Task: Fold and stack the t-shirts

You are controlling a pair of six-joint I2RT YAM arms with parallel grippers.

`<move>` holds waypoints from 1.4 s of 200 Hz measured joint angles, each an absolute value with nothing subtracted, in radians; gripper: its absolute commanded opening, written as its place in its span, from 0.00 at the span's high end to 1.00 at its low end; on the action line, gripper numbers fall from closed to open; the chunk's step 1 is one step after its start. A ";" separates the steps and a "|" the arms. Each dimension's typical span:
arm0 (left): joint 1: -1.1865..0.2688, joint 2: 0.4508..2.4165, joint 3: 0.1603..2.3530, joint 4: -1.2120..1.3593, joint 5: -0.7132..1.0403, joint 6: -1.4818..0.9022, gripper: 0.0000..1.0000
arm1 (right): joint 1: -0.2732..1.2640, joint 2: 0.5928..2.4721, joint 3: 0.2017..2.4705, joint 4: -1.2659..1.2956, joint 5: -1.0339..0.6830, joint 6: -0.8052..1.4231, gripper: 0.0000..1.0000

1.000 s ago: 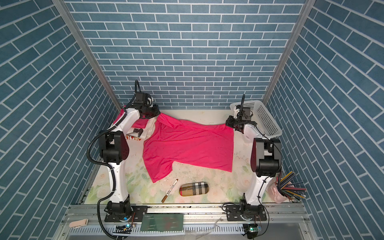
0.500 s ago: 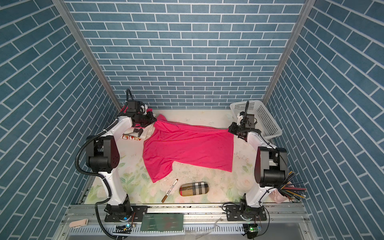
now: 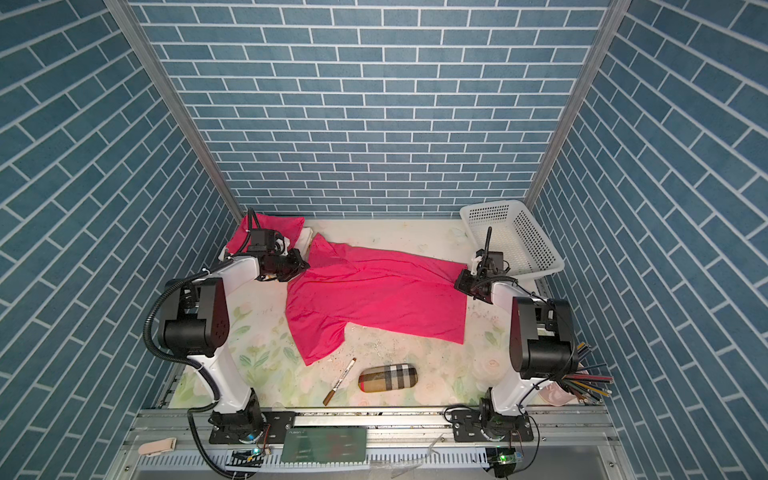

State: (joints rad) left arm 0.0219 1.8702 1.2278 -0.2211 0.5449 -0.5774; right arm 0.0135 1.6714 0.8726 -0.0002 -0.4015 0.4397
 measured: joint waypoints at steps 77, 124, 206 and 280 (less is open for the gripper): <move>0.044 1.870 1.231 -0.188 0.550 -0.593 1.00 | -0.006 1.670 0.870 0.016 -0.392 0.441 1.00; 0.060 1.870 1.263 -0.189 0.551 -0.594 1.00 | -0.014 1.669 0.868 0.017 -0.390 0.445 1.00; 0.060 1.870 1.245 -0.181 0.552 -0.596 1.00 | 0.002 1.669 0.791 0.024 -0.361 0.449 0.76; 0.056 1.870 1.243 -0.177 0.555 -0.599 0.96 | 0.002 1.572 0.798 -0.030 -0.261 0.448 0.59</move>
State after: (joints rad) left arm 0.0555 1.8698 1.2427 -0.1772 0.5552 -0.5987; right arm 0.0021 1.5719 0.7982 -0.0299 -0.2611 0.4477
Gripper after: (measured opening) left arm 0.049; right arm 0.392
